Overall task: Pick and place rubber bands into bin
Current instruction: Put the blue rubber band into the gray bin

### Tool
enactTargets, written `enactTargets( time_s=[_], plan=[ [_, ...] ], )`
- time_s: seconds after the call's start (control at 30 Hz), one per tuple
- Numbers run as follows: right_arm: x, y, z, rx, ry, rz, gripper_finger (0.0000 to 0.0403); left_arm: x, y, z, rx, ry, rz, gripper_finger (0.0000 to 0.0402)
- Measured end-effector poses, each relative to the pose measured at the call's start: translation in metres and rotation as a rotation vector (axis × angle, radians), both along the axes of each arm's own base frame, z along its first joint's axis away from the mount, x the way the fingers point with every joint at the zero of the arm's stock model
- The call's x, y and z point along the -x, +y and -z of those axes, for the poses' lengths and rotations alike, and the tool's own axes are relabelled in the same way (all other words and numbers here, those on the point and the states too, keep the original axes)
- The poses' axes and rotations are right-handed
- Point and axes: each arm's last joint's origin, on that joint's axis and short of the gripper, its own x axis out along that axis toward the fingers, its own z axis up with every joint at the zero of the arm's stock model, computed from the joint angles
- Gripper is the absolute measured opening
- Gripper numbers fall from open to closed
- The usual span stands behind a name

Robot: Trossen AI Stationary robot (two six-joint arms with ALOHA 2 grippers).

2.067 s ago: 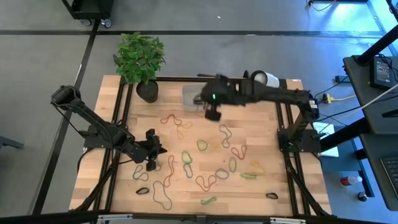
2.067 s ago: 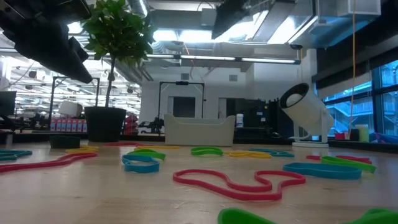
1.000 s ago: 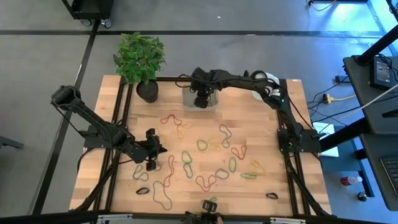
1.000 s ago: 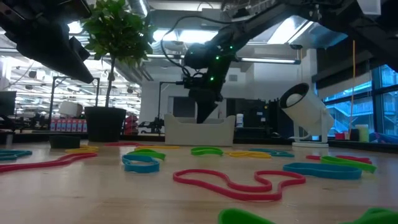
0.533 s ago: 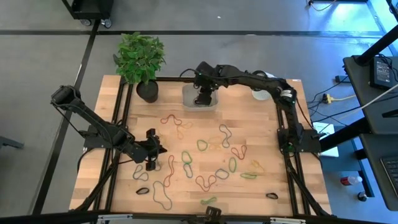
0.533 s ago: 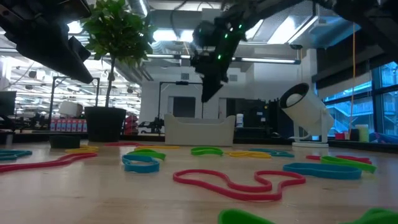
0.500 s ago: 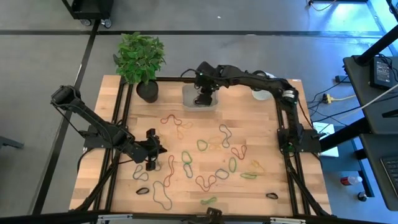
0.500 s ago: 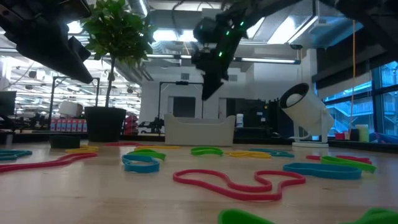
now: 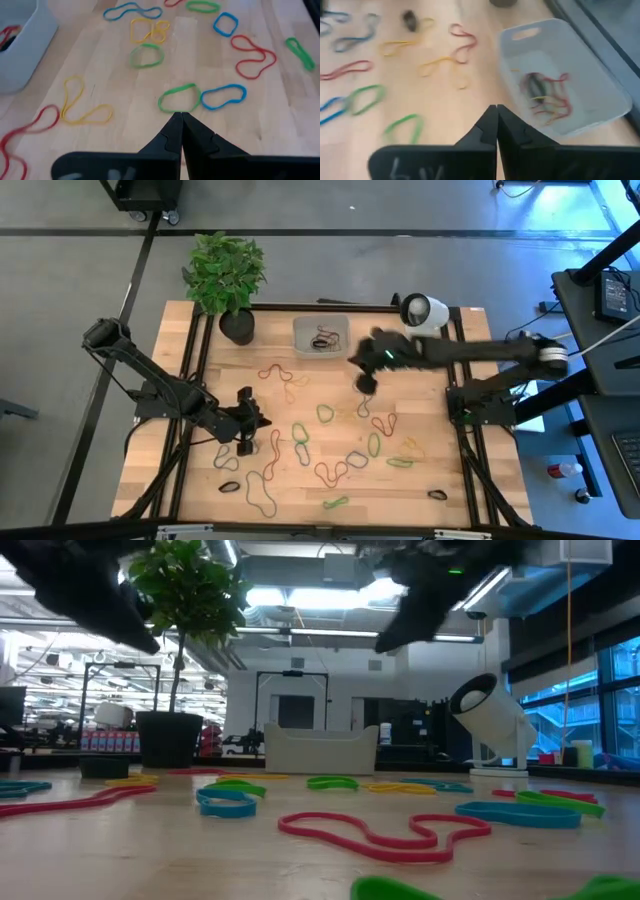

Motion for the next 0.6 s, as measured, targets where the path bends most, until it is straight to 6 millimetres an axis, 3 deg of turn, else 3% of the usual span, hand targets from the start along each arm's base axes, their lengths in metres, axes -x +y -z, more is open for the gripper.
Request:
enactTargets(
  time_s=[0.17, 0.33, 0.6],
  plan=[
    [0.048, 0.041, 0.040, 0.015, -0.176, 0.031, 0.0003, -0.012, -0.009, -0.009, -0.028, 0.073, 0.020, 0.0002],
    [0.078, 0.061, 0.076, 0.020, -0.275, -0.054, 0.0002, -0.031, -0.026, -0.017, -0.027, 0.195, 0.036, 0.0001],
    [0.090, 0.062, 0.082, 0.002, -0.325, -0.065, 0.0004, -0.054, -0.075, -0.020, -0.029, 0.419, 0.084, 0.0003]
  ],
)
